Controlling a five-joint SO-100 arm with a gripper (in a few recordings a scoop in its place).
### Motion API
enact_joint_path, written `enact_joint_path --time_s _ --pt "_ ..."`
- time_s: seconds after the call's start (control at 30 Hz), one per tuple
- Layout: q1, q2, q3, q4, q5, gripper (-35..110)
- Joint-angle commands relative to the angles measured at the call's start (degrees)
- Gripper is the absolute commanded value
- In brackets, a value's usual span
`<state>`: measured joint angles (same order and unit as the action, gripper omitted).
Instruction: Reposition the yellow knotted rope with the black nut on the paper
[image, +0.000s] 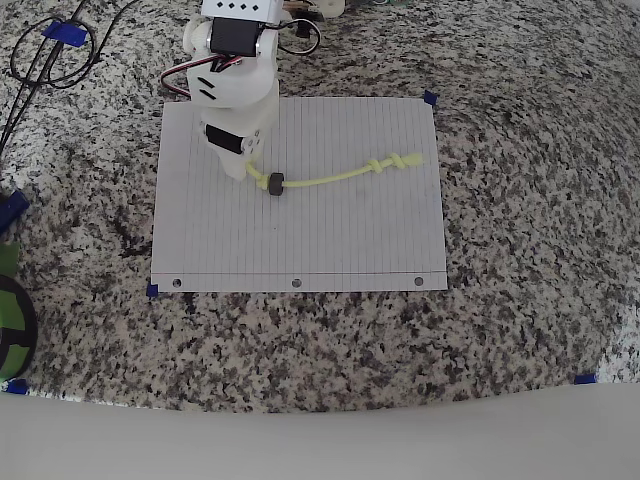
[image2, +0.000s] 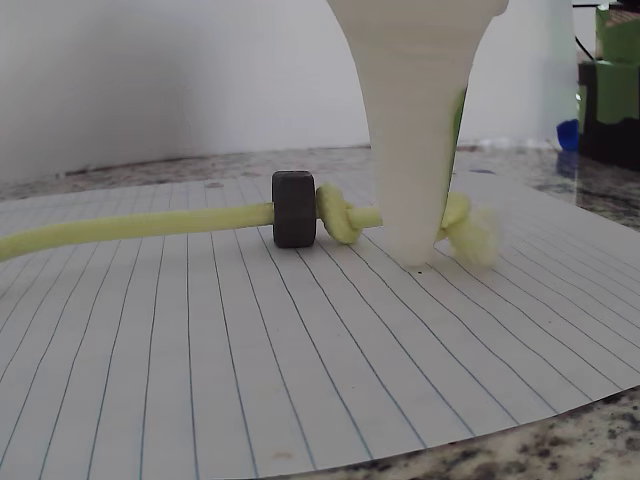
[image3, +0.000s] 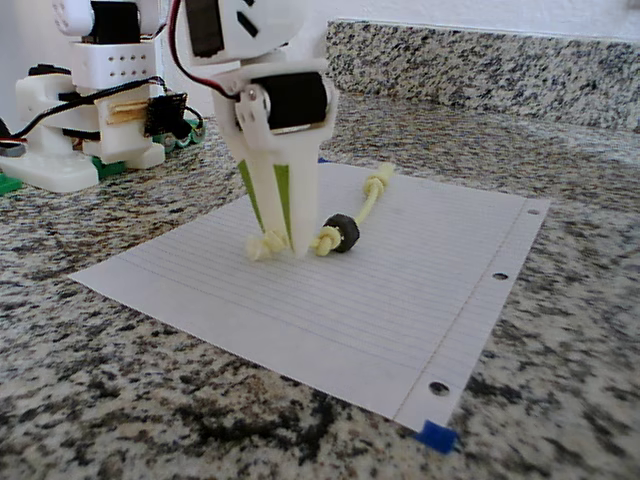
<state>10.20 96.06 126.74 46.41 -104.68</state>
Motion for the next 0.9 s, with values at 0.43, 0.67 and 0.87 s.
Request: enact_joint_path --time_s 0.43,0.67,0.87 --pt "1.93 -0.09 -1.76 -0.79 -3.08 30" --pt "1.67 -0.09 -1.67 -1.05 -2.81 16" --pt "0.79 0.18 -1.67 -0.70 -2.37 0"
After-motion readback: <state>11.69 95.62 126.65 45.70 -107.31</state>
